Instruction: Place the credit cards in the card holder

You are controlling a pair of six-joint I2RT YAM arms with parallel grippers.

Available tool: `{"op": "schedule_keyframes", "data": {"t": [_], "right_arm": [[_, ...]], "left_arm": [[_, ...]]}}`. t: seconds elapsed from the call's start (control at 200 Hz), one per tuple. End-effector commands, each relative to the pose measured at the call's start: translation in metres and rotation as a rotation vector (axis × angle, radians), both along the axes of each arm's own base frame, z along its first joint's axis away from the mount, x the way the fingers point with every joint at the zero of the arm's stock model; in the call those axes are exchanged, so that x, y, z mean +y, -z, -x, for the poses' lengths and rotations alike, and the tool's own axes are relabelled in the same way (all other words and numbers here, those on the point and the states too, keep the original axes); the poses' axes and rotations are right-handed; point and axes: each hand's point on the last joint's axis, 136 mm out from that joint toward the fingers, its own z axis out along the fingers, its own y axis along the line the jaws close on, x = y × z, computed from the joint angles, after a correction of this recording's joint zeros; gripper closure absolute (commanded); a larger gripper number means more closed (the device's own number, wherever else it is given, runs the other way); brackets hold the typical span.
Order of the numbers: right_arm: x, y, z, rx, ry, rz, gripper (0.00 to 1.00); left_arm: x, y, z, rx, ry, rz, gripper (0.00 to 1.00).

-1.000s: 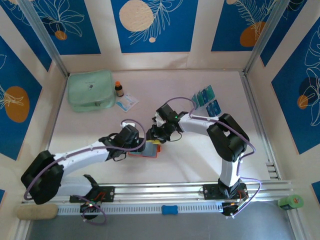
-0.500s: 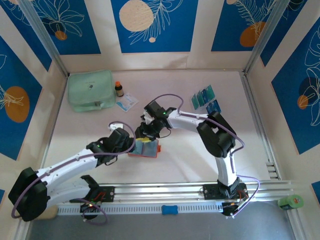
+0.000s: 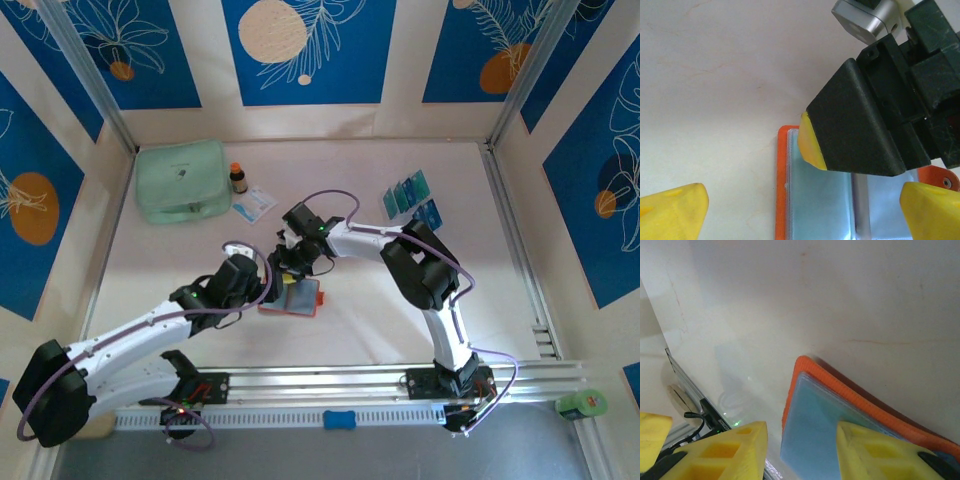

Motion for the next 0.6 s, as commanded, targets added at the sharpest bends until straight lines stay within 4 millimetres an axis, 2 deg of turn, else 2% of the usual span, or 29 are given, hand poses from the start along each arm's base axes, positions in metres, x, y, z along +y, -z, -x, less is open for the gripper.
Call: {"op": "schedule_keyframes", "data": {"t": [0.0,0.15,0.32,0.41,0.595], "right_arm": [[0.003,-0.031,-0.009,-0.027,0.019,-0.051,0.58],[-0.013,-0.042,-0.013,-0.061,0.039,-0.042,0.59],[-0.053,-0.054,-0.015,-0.118,0.089,0.012,0.59],[-0.078,-0.051,-0.009,-0.149,0.098,0.086,0.59],[-0.125,-0.024,0.015,-0.196,0.069,0.326,0.58]], "left_arm": [[-0.002,0.001,0.001,0.004,0.008,0.009,0.02],[-0.003,0.003,0.000,0.012,0.010,-0.001,0.01],[-0.007,0.006,-0.002,0.017,0.017,-0.002,0.00],[-0.010,0.007,-0.005,0.019,0.021,-0.003,0.00],[-0.018,0.009,-0.011,0.024,0.036,-0.014,0.00]]}}
